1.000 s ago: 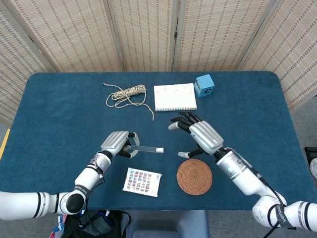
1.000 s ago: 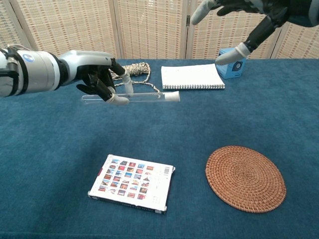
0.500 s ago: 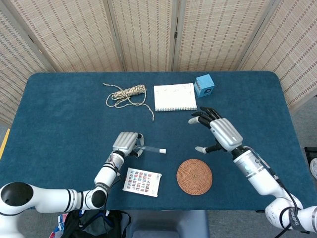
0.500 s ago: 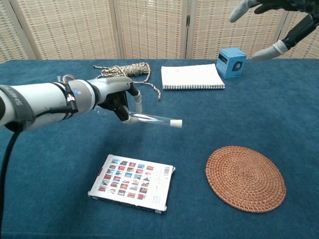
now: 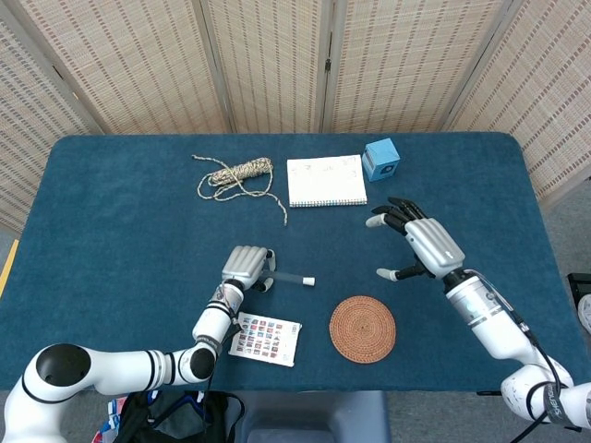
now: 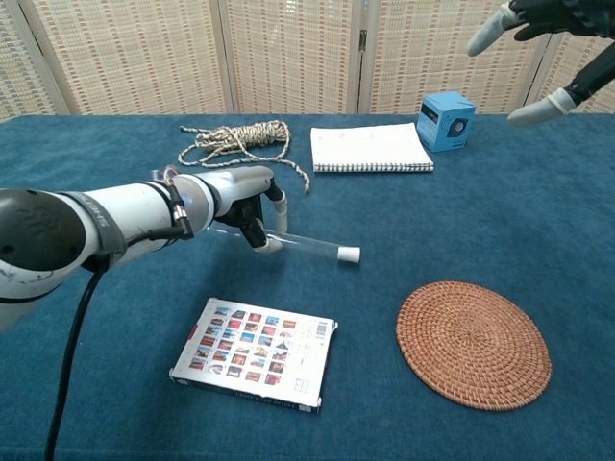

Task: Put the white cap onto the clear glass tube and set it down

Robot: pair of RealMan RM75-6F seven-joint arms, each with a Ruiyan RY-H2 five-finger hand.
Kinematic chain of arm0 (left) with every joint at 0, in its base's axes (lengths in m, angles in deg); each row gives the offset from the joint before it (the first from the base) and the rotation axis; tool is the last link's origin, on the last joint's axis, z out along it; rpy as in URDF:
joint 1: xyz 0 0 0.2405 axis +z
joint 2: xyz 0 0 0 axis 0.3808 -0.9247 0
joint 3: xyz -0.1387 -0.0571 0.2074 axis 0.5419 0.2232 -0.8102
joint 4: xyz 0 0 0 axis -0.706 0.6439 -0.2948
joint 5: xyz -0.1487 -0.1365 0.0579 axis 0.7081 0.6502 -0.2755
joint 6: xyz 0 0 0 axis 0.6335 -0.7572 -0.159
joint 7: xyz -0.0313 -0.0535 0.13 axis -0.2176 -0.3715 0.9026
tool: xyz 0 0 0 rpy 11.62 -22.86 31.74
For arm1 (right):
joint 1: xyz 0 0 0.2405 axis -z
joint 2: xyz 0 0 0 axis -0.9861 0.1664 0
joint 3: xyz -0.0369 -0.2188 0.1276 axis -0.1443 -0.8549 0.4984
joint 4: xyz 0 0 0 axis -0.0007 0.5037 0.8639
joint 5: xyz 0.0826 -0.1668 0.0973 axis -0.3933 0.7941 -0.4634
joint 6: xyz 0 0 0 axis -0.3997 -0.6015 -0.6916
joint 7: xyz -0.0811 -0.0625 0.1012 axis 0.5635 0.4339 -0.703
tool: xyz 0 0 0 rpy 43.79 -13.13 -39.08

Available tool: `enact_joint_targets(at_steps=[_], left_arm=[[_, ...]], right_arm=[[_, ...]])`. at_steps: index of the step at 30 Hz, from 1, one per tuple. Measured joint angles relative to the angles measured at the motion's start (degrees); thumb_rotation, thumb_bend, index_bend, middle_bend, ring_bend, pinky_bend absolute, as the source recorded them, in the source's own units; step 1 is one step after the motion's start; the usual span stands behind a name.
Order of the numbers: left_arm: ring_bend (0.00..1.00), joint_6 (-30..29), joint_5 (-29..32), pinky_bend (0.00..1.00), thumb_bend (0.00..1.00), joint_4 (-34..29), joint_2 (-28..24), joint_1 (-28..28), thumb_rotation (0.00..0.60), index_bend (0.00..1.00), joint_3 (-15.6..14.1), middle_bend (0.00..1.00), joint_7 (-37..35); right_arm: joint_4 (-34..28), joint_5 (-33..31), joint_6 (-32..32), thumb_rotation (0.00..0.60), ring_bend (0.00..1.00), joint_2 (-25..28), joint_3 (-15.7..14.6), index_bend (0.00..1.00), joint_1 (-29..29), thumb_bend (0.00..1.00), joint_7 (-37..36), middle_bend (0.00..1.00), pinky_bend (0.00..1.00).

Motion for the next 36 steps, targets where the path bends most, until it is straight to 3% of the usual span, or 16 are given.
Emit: enact_joint_targets(at_steps=[9,13,18,22,25,31,36], left_arm=[[0.9,-0.4,-0.5,1.0,0.36,-3.8,-2.1,1.0,0.6,0.27,0.2,1.0,1.1],[0.88,-1.1,-1.6,1.0,0.36,-7.6,-4.5,2.4,0.6,0.25,0.7,0.98,0.0],[0.79,-3.0,-5.7,1.0,0.36,-15.4,-10.3,5.9,0.6,0.28,0.1,0.89,-2.5],[0.71,-7.3,-13.0,0.98,0.36,-23.1,-17.7,10.6,0.6,0.38,-2.1,0.81,-4.3],[0.65,-11.7,-19.6,0.91,0.36,-26.7,-22.2,14.5,0.6,0.42,-4.1,0.75,-5.7],[0.5,-23.8,-34.2,0.72,0.36,-30.9,-30.6,24.4,0.6,0.42,-9.3,0.59,-9.5],[0.45,-34.0,-44.2,0.6,0.36,-31.6,-35.6,33.4,0.6,0.4,-12.9,0.53,-14.2]], right_arm=[[-0.7,-0.1,-0.4,0.6,0.0,0.8,0.1,0.26,0.7,0.11,0.6,0.16,0.0],[-1.3,-0.1,-0.8,0.6,0.0,2.0,-0.2,0.26,1.5,0.12,1.5,0.16,0.0],[-1.6,0.4,-2.2,0.6,0.0,4.4,-1.7,0.26,3.9,0.25,2.3,0.2,0.01],[-1.1,1.7,-5.1,0.6,0.07,5.1,-2.9,0.28,6.6,0.38,1.8,0.26,0.15],[0.3,3.8,-7.6,0.6,0.12,5.4,-4.4,0.3,8.8,0.41,1.8,0.28,0.22],[2.7,7.1,-12.3,0.6,0.13,6.0,-6.7,0.33,12.7,0.42,2.3,0.32,0.22],[4.6,9.3,-17.5,0.6,0.13,5.6,-8.2,0.34,16.6,0.42,1.9,0.32,0.22]])
